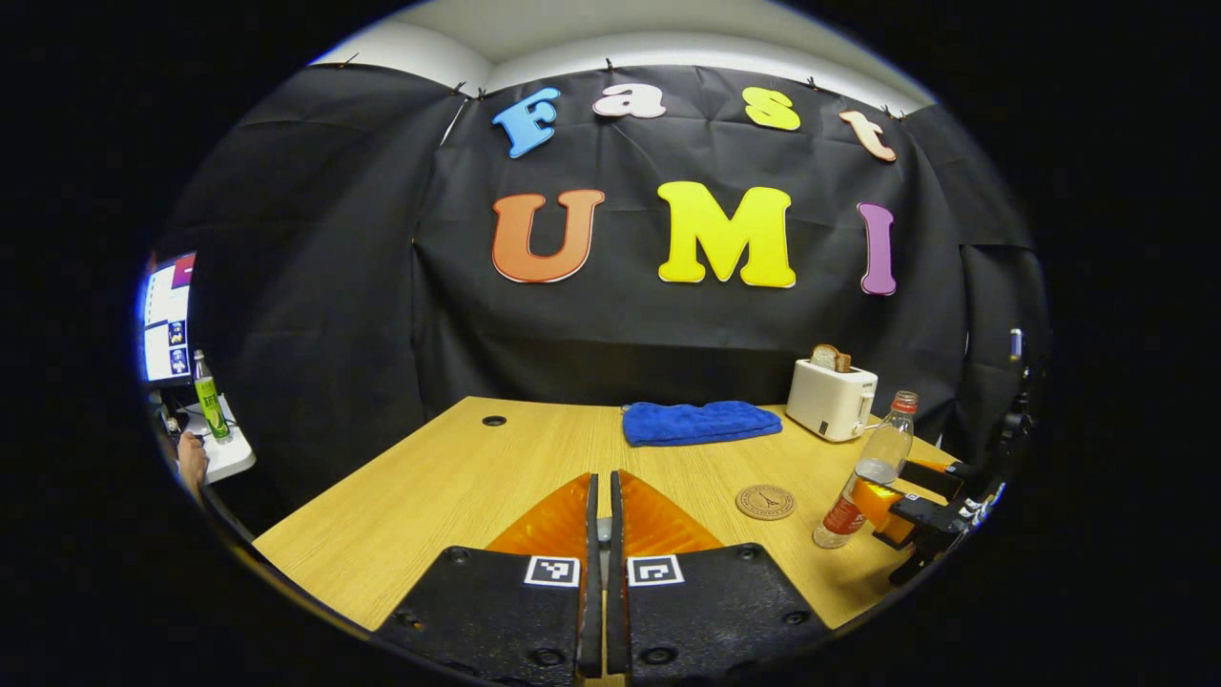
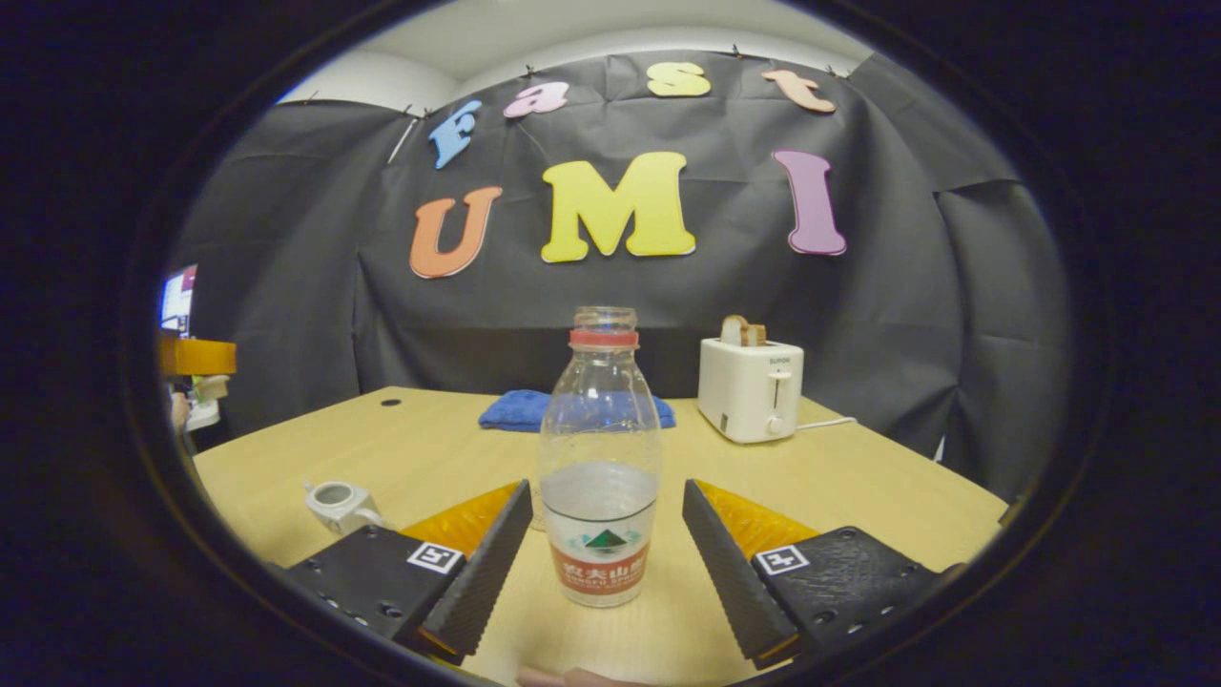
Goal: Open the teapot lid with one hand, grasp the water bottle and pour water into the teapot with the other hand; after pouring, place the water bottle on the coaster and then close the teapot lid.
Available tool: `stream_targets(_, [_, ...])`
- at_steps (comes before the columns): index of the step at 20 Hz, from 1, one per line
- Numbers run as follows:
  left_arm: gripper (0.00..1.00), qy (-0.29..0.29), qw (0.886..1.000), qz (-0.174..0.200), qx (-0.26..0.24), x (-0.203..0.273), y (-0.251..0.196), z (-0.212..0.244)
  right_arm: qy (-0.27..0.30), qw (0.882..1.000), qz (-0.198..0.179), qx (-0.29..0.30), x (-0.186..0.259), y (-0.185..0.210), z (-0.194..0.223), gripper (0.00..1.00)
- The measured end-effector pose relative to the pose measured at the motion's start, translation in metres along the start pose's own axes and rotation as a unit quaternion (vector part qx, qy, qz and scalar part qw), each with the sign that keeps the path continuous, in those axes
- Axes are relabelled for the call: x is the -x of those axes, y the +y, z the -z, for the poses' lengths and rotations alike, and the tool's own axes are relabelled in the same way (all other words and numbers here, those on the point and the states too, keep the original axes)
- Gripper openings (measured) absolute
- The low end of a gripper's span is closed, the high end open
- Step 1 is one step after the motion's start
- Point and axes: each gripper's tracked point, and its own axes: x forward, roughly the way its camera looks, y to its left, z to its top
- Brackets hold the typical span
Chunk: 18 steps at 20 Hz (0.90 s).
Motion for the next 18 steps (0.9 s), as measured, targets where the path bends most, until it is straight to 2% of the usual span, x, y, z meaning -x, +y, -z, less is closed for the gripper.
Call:
stream_targets(2, [0.04, 0.001, 1.000, 0.016, 0.003, 0.004, -0.004, -0.001, 0.003, 1.000, 0.007, 0.010, -0.009, 0.000, 0.000, 0.95])
stream_targets(4, [0.04, 0.006, 1.000, 0.016, 0.004, 0.003, 0.002, 0.000, -0.002, 1.000, 0.017, 0.020, -0.014, -0.002, -0.006, 0.95])
stream_targets(7, [0.04, 0.013, 1.000, 0.013, 0.008, 0.003, 0.010, 0.003, 0.000, 0.999, 0.023, 0.032, -0.018, -0.002, -0.006, 0.81])
stream_targets(11, [0.04, 0.014, 1.000, 0.009, 0.005, 0.005, 0.017, 0.003, 0.008, 0.998, 0.025, 0.056, -0.015, 0.004, -0.007, 0.77])
stream_targets(15, [0.04, 0.007, 1.000, 0.011, -0.001, 0.010, 0.019, -0.004, 0.022, 0.990, 0.049, 0.128, -0.012, 0.004, -0.009, 0.77])
stream_targets(18, [0.04, 0.005, 1.000, 0.011, -0.012, 0.013, 0.023, -0.005, 0.036, 0.977, 0.080, 0.193, -0.015, -0.001, -0.010, 0.76])
